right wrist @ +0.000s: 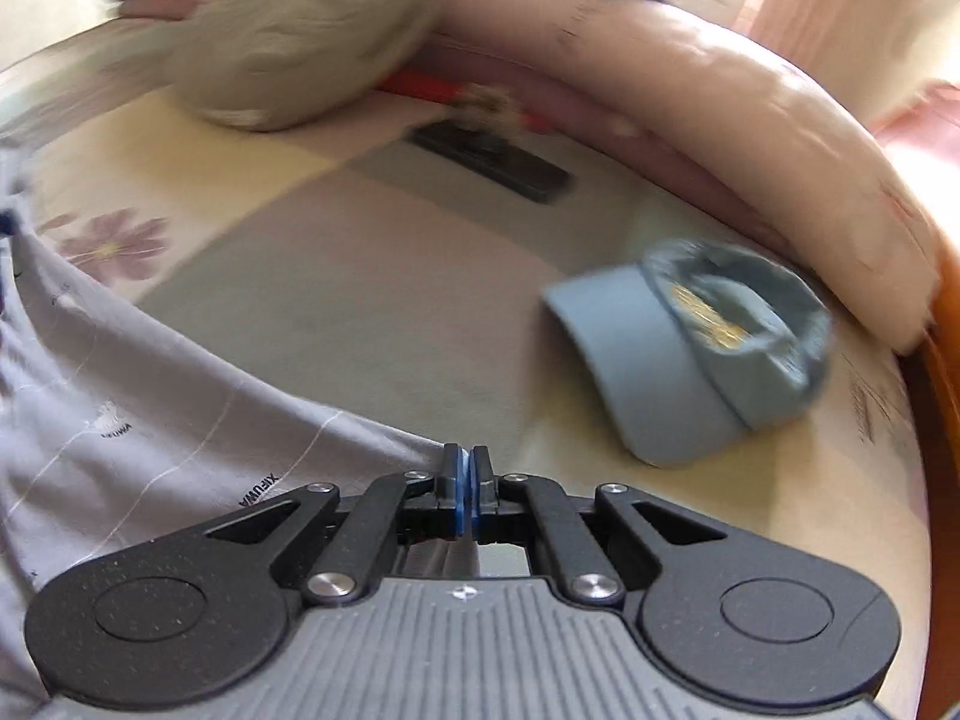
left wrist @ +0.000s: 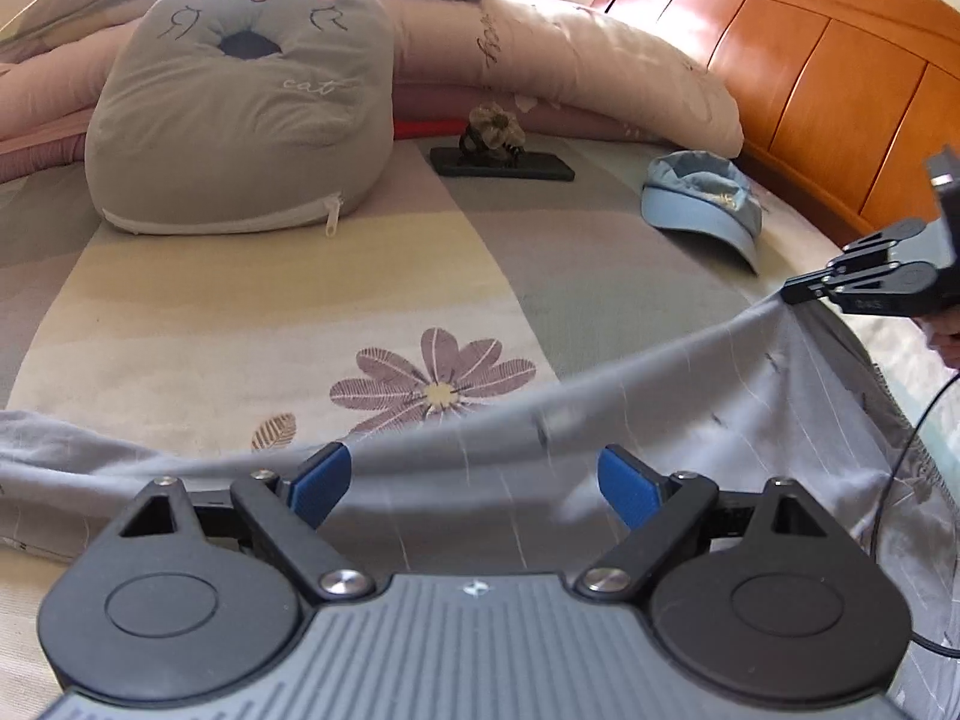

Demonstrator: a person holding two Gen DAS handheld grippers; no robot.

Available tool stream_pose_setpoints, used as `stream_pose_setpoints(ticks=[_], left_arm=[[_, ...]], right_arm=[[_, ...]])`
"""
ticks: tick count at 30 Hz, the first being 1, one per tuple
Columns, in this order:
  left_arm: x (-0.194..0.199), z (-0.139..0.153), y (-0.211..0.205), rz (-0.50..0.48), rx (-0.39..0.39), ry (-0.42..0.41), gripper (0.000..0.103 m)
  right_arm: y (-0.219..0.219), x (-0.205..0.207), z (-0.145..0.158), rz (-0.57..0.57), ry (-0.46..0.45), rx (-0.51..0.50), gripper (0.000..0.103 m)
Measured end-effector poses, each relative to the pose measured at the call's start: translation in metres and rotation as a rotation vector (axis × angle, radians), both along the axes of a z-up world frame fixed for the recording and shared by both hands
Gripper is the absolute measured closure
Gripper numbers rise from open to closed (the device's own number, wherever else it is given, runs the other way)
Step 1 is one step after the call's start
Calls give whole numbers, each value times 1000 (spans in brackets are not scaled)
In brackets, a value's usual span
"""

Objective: Fold clothes

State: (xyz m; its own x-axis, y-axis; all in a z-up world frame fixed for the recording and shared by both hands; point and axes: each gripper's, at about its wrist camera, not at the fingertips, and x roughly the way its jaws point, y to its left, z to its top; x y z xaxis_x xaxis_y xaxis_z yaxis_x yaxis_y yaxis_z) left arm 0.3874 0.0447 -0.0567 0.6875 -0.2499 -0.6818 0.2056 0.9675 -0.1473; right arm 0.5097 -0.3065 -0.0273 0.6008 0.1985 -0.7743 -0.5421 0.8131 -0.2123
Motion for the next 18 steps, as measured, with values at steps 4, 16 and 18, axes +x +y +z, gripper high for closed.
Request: stream_pose_setpoints(ticks=[4,16,18], left_arm=[[-1,-2,1,7,2,7,14],[7,-13,8,49,59,65,14],[6,-16,11,56,63,80,14]], right_arm=[[-5,9,-8,-69,15,-16,99],[72,-31,11,197,109,201,90],[98,-44,4,295,165,220,90]])
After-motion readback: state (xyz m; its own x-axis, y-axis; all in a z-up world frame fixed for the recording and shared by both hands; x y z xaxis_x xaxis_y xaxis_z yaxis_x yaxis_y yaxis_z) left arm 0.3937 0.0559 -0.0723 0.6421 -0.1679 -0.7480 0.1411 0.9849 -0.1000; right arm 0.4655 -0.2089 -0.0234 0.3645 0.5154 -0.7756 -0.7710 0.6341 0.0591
